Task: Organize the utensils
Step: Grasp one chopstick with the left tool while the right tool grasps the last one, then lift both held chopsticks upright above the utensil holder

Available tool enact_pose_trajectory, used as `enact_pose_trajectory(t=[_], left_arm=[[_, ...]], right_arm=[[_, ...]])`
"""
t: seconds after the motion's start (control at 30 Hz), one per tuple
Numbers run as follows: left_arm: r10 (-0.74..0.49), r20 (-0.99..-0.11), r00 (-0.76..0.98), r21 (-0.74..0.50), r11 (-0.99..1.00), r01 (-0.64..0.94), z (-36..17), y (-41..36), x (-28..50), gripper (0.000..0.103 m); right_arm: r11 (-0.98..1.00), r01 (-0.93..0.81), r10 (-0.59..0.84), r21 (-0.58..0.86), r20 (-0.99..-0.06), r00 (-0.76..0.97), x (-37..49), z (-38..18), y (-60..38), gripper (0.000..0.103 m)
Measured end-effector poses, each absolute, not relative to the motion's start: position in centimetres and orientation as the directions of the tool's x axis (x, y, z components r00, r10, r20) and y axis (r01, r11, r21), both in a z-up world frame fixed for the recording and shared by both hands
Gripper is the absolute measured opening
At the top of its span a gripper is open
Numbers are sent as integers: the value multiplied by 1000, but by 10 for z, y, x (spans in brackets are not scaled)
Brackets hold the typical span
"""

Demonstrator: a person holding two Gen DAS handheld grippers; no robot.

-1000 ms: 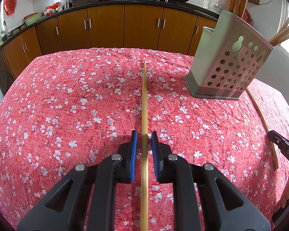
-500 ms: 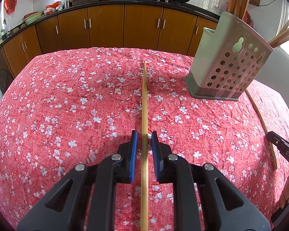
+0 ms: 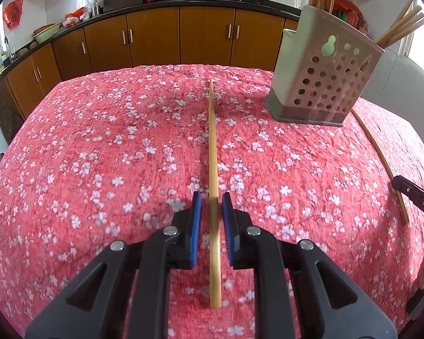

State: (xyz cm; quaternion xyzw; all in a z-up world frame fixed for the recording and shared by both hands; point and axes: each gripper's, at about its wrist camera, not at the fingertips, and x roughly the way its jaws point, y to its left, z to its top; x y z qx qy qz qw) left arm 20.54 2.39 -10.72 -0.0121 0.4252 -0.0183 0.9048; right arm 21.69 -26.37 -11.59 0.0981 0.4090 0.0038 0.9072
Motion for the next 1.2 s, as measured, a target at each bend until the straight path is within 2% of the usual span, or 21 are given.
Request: enact_pose_trajectory(t=[0.17,0.37,0.5,0.67,0.87,1.2], left_arm=[[-40,-769,638,-38,999,16,-107,25,198,17],[-33,-770,637,-35,999,9,-105,29,193,9],[-31,-774,632,-29,999,12,-103,34,182,8],[-49,-740,671,-54,998,13,-80,38,172,8],[-65,-645,761,-62,998,33,-29,37,156,8],[-89,-515,853,-104,994,41,34,41,146,8]], right_arm=[[980,73,89,184,-741,665,208,-116,-263,9],[988,65,65,143,-746,663,204,-114,-260,8],[987,64,66,145,-741,668,193,-110,-262,8],[989,60,49,135,-683,728,174,-83,-264,8],[992,39,36,120,-568,822,157,-33,-267,8],[982,17,67,190,-427,902,145,16,-281,8]])
